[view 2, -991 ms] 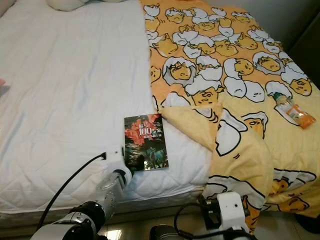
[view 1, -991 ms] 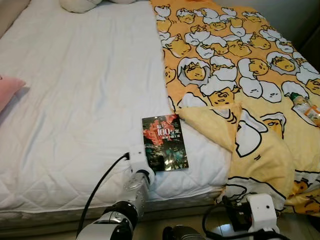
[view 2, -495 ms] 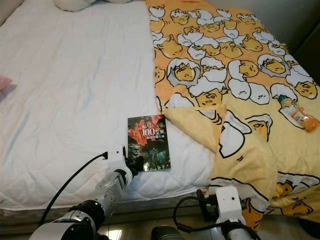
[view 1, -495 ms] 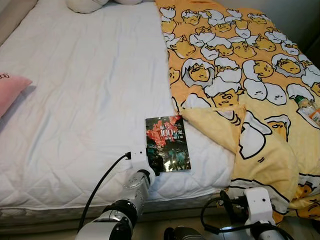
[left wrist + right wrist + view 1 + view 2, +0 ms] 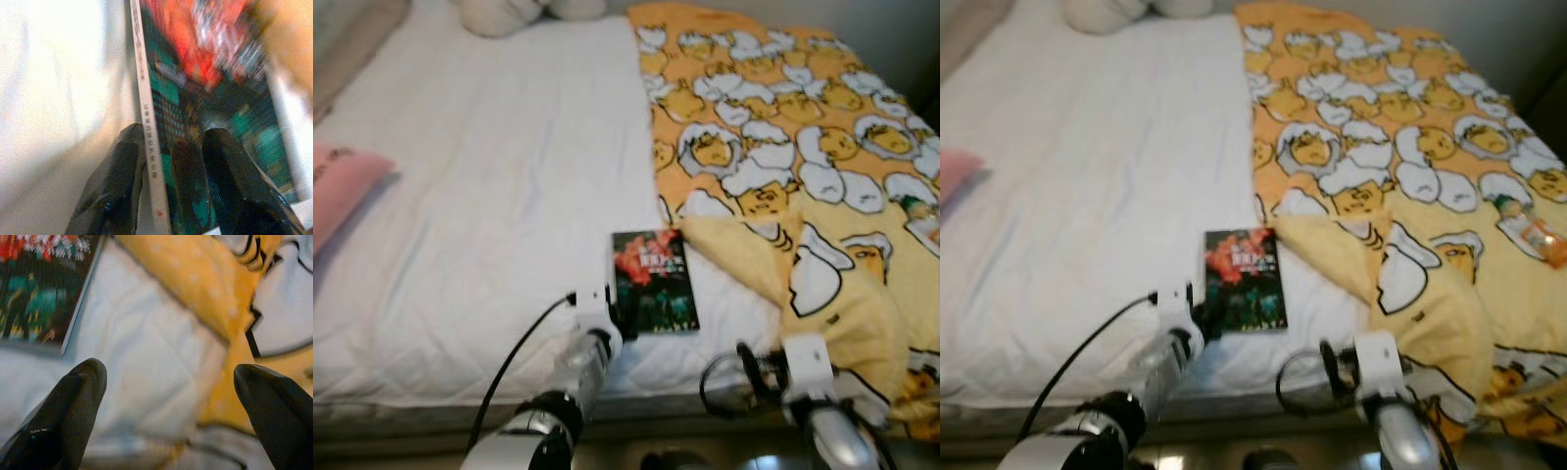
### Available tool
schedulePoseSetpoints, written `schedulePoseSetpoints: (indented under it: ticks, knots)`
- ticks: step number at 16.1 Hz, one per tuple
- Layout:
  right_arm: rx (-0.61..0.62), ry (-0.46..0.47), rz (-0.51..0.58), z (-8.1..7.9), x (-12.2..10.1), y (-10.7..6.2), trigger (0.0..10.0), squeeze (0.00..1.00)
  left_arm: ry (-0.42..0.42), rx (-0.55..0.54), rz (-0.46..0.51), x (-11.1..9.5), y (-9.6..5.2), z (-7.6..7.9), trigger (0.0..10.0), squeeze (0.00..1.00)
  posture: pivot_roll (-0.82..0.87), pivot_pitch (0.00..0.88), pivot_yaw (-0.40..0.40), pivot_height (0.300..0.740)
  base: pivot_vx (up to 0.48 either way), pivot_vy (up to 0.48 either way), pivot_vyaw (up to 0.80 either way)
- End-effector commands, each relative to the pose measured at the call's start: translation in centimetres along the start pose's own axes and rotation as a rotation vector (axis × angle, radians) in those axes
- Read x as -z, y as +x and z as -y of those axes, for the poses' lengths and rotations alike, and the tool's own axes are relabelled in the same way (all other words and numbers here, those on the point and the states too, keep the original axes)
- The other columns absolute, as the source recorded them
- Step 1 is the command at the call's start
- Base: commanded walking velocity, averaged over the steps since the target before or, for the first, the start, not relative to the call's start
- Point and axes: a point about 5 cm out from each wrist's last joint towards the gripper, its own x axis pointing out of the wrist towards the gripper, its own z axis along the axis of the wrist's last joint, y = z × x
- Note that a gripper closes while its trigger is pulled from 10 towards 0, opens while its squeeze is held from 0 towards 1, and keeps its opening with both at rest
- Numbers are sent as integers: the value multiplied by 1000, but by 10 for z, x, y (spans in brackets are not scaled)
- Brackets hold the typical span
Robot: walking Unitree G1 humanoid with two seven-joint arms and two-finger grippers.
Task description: Clean up the room
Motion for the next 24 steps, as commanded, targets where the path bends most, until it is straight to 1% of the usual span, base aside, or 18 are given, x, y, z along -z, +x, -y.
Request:
schedulePoseSetpoints:
  ticks: [1, 2, 3, 4, 5, 6, 7, 8, 9, 10, 11, 12, 13, 15, 18, 19, 20, 24]
  knots:
    - [25, 11, 9, 3, 0, 3, 10000, 16, -29, 169, 104, -26, 13, 54, 0, 0, -88, 0, -38, 740, 0, 0, 0]
    - [36, 19, 63, 3, -14, 16, 10000, 12, 95, 211, 232, -53, 8, 47, 0, 0, -53, 0, -9, 740, 0, 0, 0]
    - [38, 24, 80, 3, -18, 20, 10000, 16, 116, 216, 258, -60, 6, 44, 0, 0, -42, 0, -2, 740, 0, 0, 0]
    - [50, 46, 140, 3, -35, 28, 10000, 16, 140, 219, 338, -80, -3, 34, 0, 0, -18, 0, 9, 740, 0, 0, 0]
    - [58, 54, 172, 3, -44, 34, 10000, 12, 156, 203, 377, -91, -8, 25, 0, 0, -1, 0, 10, 740, 0, 0, 0]
    - [58, 60, 190, 2, -49, 37, 10000, 12, 178, 204, 397, -96, -10, 21, 0, 0, 14, 0, 11, 740, 0, 0, 0]
    - [54, 72, 232, 1, -60, 43, 10000, 12, 256, 204, 436, -107, -16, 17, 0, 0, 31, 0, 9, 740, 0, 0, 0]
    - [53, 76, 251, 0, -65, 46, 10000, 16, 287, 205, 442, -110, -17, 15, 0, 0, 41, 0, 11, 740, 0, 0, 0]
    - [48, 91, 271, -3, -71, 52, 10000, 8, 411, 102, 389, -106, -12, 6, 0, 0, 44, 0, 11, 740, 0, 0, 0]
    - [68, 112, 268, -5, -70, 54, 10000, 12, 594, 13, 358, -100, -7, -3, 10000, 1000, 43, 0, 4, 740, 0, 0, 0]
    - [119, 149, 268, -3, -65, 50, 10000, 12, 670, -24, 336, -99, -4, -9, 10000, 1000, 39, 0, -7, 740, 0, 0, 0]
    - [134, 169, 262, -2, -61, 47, 10000, 12, 658, -39, 325, -99, -3, -11, 10000, 1000, 39, 0, -7, 740, 0, 0, 0]
    - [90, 172, 180, -6, -30, 30, 10000, 8, 561, -65, 280, -103, 3, -14, 10000, 1000, 23, 0, -15, 740, 0, 0, 0]
    - [109, 201, 123, -2, -9, 18, 10000, 8, 577, -87, 242, -101, 8, -9, 10000, 1000, -13, 0, -11, 740, 0, 0, 0]
    - [117, 164, 69, 0, 9, 2, 10000, 8, 547, -108, 214, -93, 14, -2, 10000, 1000, -59, 0, -15, 740, 0, 0, 0]
    - [79, 77, 34, -3, 23, -16, 10000, 4, 464, -73, 184, -83, 16, 6, 10000, 1000, -93, 0, -12, 740, 0, 0, 0]
    - [65, 61, 16, -5, 29, -27, 10000, 0, 442, -48, 160, -76, 17, 12, 10000, 1000, -109, 0, -11, 740, 0, 0, 0]
    - [3, 61, 30, -19, 23, -41, 10000, 0, 474, -15, 91, -53, 18, 22, 10000, 1000, -145, 3, -18, 740, 0, 0, 0]
